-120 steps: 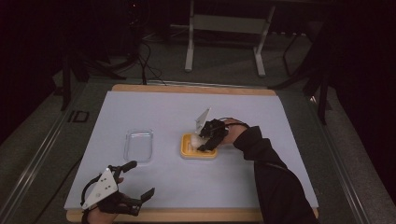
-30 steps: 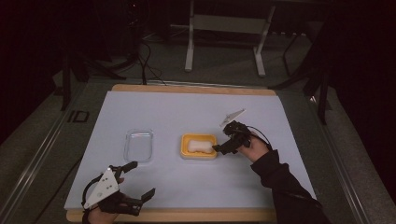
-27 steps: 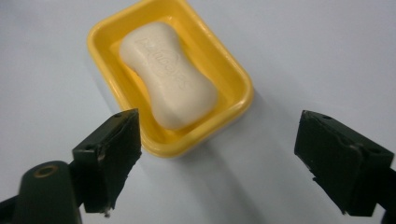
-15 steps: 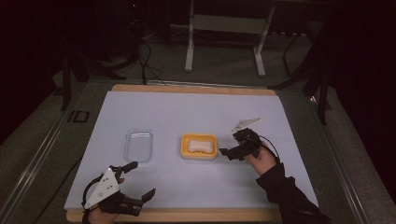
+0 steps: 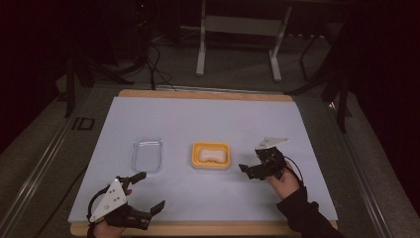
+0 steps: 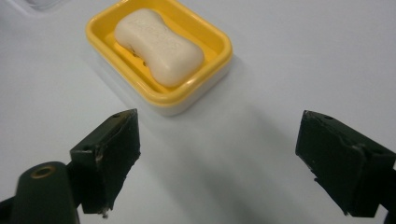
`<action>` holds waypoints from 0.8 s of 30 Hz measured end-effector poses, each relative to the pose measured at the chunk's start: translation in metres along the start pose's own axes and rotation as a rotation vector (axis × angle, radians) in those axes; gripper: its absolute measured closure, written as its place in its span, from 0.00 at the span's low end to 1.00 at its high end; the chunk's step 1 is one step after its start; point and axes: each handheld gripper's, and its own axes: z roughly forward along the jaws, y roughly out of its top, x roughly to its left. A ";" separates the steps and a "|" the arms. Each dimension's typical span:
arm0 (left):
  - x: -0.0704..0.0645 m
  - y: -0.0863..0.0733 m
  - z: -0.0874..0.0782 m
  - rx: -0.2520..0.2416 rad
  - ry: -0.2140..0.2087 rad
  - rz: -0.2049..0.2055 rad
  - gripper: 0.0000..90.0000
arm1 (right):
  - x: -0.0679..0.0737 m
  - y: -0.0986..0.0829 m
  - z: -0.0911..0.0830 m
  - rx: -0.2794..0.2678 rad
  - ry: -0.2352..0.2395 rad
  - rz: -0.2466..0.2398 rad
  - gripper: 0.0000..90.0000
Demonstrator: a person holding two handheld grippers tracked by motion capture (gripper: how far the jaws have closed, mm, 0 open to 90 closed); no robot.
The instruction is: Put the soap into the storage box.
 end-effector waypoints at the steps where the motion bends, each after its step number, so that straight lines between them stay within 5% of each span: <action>1: 0.000 0.000 0.000 0.003 0.000 0.001 0.01 | 0.000 -0.002 -0.001 -0.007 0.006 0.009 0.15; 24: -0.001 0.000 0.000 0.008 -0.008 0.004 0.01 | 0.006 -0.031 -0.031 -0.123 -0.016 0.100 0.15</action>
